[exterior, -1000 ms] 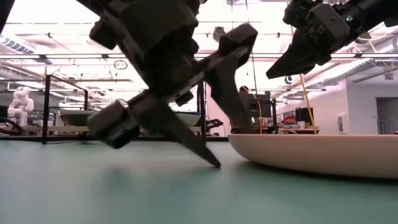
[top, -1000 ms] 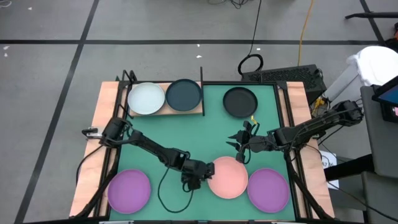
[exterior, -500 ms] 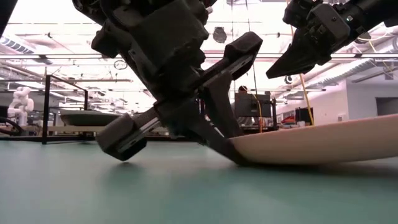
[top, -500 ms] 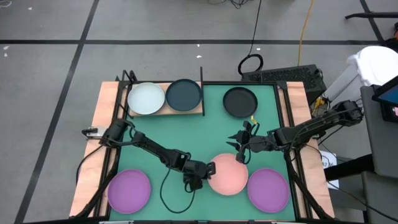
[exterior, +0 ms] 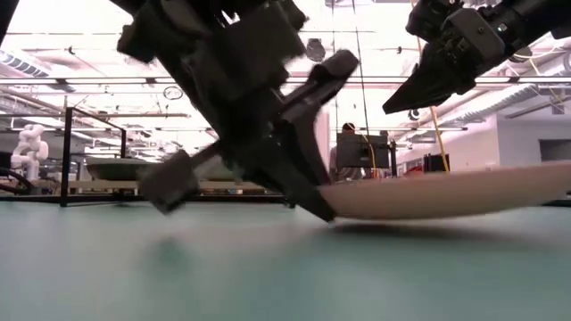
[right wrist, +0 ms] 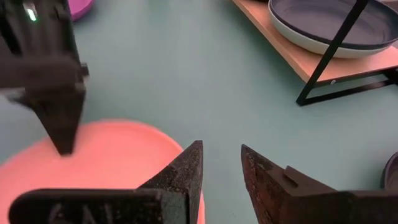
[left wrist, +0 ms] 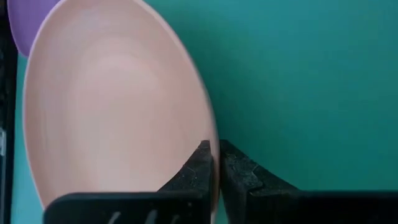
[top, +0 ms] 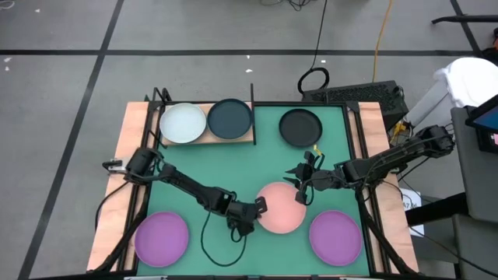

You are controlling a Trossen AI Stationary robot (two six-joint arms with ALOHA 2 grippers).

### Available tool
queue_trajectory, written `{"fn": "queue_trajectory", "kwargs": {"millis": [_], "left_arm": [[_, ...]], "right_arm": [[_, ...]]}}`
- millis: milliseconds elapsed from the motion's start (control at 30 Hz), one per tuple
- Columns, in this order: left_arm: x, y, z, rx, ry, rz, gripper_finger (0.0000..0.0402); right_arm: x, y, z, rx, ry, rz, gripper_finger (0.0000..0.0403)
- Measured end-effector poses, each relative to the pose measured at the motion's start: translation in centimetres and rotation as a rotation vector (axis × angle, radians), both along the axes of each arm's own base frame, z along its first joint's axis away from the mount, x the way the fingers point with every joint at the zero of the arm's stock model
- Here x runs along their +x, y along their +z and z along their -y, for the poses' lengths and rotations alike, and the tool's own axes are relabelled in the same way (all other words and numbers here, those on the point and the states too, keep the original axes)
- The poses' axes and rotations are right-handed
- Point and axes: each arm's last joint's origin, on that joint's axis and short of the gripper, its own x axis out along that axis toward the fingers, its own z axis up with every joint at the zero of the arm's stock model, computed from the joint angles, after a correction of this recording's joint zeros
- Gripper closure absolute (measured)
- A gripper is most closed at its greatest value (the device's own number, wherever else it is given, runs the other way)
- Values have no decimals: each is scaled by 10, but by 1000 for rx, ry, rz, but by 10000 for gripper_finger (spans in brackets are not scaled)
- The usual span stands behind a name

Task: Place and stack plates onto a shelf
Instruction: Stack the pink plate on top of the gray plate on the shelf

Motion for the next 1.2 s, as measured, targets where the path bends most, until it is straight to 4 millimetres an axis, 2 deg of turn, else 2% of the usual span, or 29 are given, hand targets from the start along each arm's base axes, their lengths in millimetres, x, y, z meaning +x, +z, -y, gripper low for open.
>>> {"fn": "queue_trajectory", "kwargs": {"millis": [267,467,700,1200], "left_arm": [[-18,34,3,-75,103,-50,389],[-37,53,3,-22,211,-92,389],[-58,79,4,-62,295,-123,389],[-116,134,-9,-9,572,-99,389]], "right_arm": [[0,1,0,-18,5,6,310],[0,1,1,-36,-22,10,310],[0,1,2,-51,-39,3,310],[-1,0,2,-53,-35,-9,310]]}}
